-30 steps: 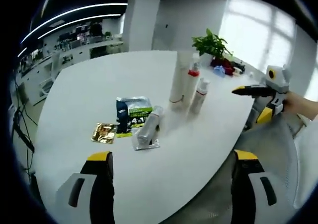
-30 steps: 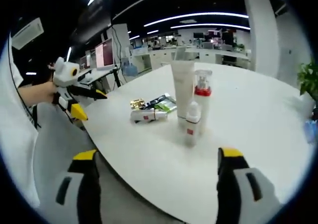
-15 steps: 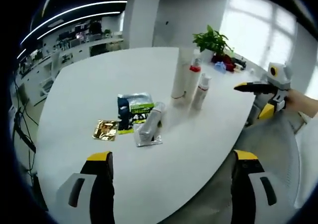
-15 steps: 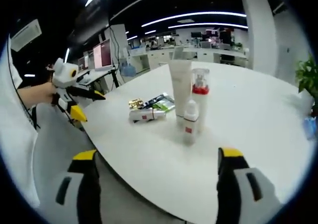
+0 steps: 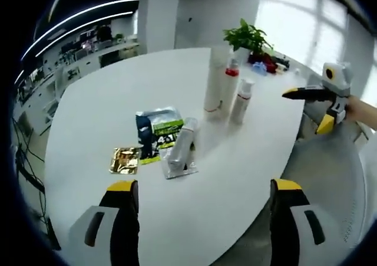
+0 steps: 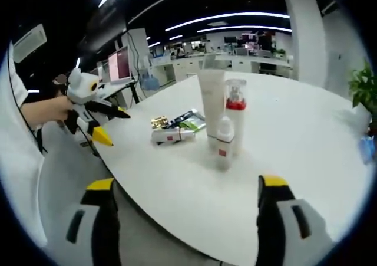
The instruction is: Arrange the skincare products in the storage area until every visible bottle or jar stands upright without overlapping.
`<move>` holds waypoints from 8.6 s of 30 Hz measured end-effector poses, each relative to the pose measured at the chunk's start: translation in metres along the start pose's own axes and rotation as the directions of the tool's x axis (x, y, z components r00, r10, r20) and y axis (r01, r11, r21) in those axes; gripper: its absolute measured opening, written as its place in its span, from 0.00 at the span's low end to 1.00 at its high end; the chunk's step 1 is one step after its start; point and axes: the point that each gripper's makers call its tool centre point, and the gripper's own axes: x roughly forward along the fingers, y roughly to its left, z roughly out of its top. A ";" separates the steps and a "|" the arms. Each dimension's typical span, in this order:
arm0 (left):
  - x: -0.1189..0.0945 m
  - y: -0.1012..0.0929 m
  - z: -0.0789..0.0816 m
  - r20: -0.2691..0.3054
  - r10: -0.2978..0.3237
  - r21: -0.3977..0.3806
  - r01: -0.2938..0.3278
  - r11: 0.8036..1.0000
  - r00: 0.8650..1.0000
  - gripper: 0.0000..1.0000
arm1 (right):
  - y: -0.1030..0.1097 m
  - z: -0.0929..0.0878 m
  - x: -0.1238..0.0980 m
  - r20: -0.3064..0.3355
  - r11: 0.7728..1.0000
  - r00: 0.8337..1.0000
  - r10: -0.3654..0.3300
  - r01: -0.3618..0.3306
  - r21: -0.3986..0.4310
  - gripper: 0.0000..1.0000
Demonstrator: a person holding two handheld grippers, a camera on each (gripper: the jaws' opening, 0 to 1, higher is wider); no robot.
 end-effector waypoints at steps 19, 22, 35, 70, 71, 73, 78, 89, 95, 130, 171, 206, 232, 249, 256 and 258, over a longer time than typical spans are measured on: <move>0.047 0.014 0.009 -0.142 -0.015 0.104 0.030 0.994 0.990 0.83 | -0.005 0.000 0.001 0.008 0.999 1.000 -0.021 0.021 0.035 0.98; 0.053 0.017 0.009 -0.163 -0.015 0.115 0.035 0.993 0.986 0.79 | -0.007 -0.001 0.002 0.007 0.999 1.000 -0.023 0.023 0.043 0.98; 0.080 0.030 0.012 -0.233 -0.006 0.169 0.046 0.985 0.972 0.63 | -0.016 -0.004 0.006 0.000 0.997 0.999 -0.039 0.039 0.070 0.98; 0.128 0.032 0.013 -0.435 -0.002 0.249 0.122 0.961 0.900 0.25 | -0.028 -0.013 0.008 -0.022 0.992 0.998 -0.059 0.061 0.107 0.96; 0.128 0.032 0.013 -0.435 -0.002 0.248 0.122 0.961 0.900 0.24 | -0.028 -0.013 0.009 -0.022 0.992 0.998 -0.059 0.062 0.106 0.96; 0.128 0.033 0.014 -0.436 -0.007 0.239 0.123 0.963 0.900 0.22 | -0.028 -0.013 0.009 -0.024 0.993 0.998 -0.058 0.060 0.106 0.96; 0.128 0.034 0.013 -0.435 -0.004 0.239 0.120 0.964 0.901 0.18 | -0.028 -0.014 0.009 -0.028 0.993 0.998 -0.059 0.061 0.103 0.95; 0.131 0.035 0.014 -0.417 -0.002 0.228 0.106 0.968 0.909 0.17 | -0.028 -0.012 0.009 -0.029 0.993 0.998 -0.060 0.063 0.096 0.95; 0.130 0.030 0.017 -0.403 -0.021 0.212 0.116 0.970 0.915 0.17 | -0.027 -0.011 0.008 -0.029 0.993 0.998 -0.064 0.067 0.093 0.95; 0.063 -0.020 0.022 -0.152 -0.156 -0.081 0.145 0.986 0.976 0.17 | -0.001 0.008 0.010 0.035 0.991 0.999 0.012 -0.017 0.132 0.92; -0.020 -0.123 0.080 0.316 -0.405 -0.008 0.430 0.903 0.858 0.17 | 0.078 0.097 0.007 0.383 0.882 0.877 0.290 -0.400 0.248 0.50; -0.018 -0.142 0.073 0.141 -0.404 0.259 0.360 0.896 0.904 0.20 | 0.084 0.122 0.001 0.394 0.939 0.884 0.253 -0.322 0.118 0.22; 0.019 -0.132 0.057 -0.035 -0.366 0.372 0.352 0.859 0.930 0.16 | 0.091 0.106 0.019 0.227 0.971 0.955 0.191 -0.151 -0.184 0.21; 0.073 -0.118 0.030 -0.128 -0.374 0.421 0.392 0.818 0.918 0.16 | 0.061 0.063 0.053 0.131 0.988 0.987 0.090 -0.071 -0.139 0.21; 0.094 -0.115 0.020 -0.141 -0.378 0.446 0.399 0.801 0.915 0.16 | 0.052 0.046 0.067 0.094 0.987 0.994 0.063 -0.048 -0.152 0.22; 0.099 -0.112 0.019 -0.138 -0.375 0.456 0.395 0.798 0.917 0.16 | 0.049 0.043 0.069 0.086 0.987 0.995 0.056 -0.043 -0.154 0.22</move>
